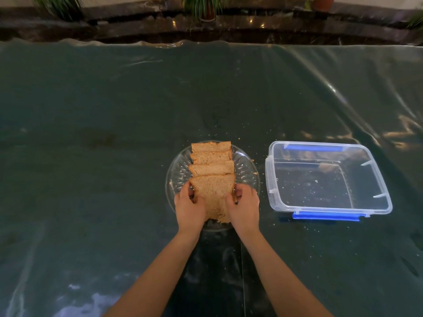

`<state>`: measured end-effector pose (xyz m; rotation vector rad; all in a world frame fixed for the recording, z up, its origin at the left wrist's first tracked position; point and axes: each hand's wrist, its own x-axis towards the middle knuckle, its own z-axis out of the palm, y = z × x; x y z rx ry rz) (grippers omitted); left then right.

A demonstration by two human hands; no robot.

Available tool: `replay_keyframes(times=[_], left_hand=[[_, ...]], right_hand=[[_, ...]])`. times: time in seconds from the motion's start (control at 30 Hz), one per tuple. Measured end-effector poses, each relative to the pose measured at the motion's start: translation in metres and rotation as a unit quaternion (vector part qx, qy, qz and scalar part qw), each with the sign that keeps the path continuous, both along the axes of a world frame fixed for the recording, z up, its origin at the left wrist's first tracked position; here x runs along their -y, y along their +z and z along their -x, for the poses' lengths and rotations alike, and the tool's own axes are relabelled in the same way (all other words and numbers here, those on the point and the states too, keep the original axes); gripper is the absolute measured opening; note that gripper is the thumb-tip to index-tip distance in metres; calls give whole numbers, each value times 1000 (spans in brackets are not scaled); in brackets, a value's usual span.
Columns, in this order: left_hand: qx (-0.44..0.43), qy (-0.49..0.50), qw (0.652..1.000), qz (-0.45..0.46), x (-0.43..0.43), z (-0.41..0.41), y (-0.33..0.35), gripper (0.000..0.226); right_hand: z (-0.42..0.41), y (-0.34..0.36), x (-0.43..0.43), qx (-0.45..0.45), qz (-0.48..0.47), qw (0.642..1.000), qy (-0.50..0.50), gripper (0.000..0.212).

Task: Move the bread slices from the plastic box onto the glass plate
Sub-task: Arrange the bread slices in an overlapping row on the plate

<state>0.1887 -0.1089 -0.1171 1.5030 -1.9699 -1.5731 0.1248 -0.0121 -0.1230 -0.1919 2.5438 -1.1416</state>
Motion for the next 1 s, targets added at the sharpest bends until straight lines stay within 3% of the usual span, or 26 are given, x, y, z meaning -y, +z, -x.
replay_keyframes(times=[0.2, 0.37, 0.7, 0.8, 1.0], left_hand=[[5, 0, 1000, 0, -1, -1, 0, 53], [14, 2, 1000, -3, 0, 0, 3, 52], [-2, 4, 1000, -5, -1, 3, 8, 48], [-20, -12, 1000, -13, 0, 4, 8, 38], [-4, -3, 1000, 3, 1, 4, 8, 41]], right_hand=[[0, -1, 0, 13, -10, 1000, 5, 25], [2, 5, 2, 11, -17, 1000, 13, 43], [4, 6, 4, 18, -7, 999, 26, 54], [7, 7, 6, 33, 2, 999, 41, 51], [8, 7, 7, 40, 21, 999, 25, 50]])
